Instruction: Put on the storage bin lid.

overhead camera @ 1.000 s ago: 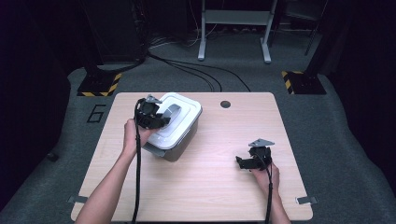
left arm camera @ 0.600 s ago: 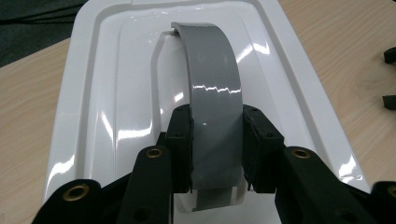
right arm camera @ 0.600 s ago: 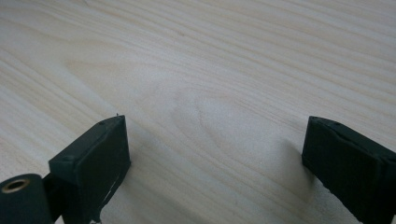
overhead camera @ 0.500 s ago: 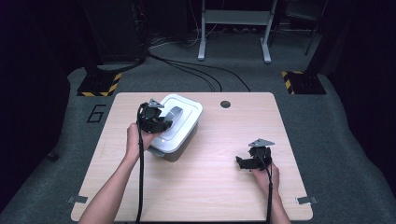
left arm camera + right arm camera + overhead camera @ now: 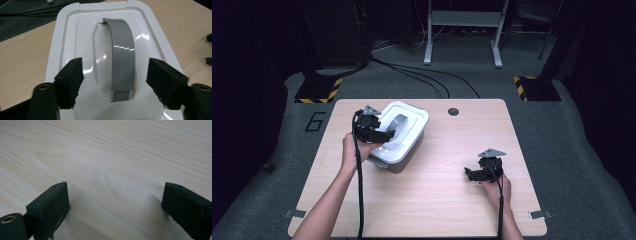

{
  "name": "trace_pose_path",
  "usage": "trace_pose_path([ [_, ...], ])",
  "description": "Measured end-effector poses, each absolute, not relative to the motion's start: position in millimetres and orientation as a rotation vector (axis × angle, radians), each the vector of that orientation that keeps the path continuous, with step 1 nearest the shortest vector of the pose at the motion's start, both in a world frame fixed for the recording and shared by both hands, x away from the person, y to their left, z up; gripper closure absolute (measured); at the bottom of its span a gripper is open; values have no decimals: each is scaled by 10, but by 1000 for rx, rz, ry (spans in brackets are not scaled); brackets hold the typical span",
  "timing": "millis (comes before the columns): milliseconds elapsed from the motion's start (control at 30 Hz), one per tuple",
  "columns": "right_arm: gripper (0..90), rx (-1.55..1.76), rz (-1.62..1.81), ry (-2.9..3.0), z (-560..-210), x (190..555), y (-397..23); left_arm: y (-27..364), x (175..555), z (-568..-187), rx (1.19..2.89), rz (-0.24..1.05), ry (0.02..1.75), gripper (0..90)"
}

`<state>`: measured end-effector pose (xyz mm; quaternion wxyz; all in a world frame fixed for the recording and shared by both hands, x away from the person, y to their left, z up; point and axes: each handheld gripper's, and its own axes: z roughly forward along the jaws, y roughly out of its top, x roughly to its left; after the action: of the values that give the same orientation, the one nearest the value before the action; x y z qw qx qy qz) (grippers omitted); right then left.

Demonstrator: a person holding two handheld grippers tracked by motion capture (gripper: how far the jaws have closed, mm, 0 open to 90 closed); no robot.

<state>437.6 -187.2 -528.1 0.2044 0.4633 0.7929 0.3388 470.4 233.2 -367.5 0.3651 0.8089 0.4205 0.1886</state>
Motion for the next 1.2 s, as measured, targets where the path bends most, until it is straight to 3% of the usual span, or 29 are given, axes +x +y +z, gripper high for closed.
trace_pose_path([
  [167, 64, 1294, 945, 2211, -5281, 4375, -1871, 2490, 4598, -3630, 2063, 490, 1099, 154],
  [667, 64, 1294, 944, 2211, -5281, 4375, -1871, 2907, 4261, -3701, 2021, 519, 1158, 96],
  [1200, 64, 1294, 944, 2211, -5281, 4375, -1871, 3307, 3971, -4184, 1942, 525, 1333, 13],
])
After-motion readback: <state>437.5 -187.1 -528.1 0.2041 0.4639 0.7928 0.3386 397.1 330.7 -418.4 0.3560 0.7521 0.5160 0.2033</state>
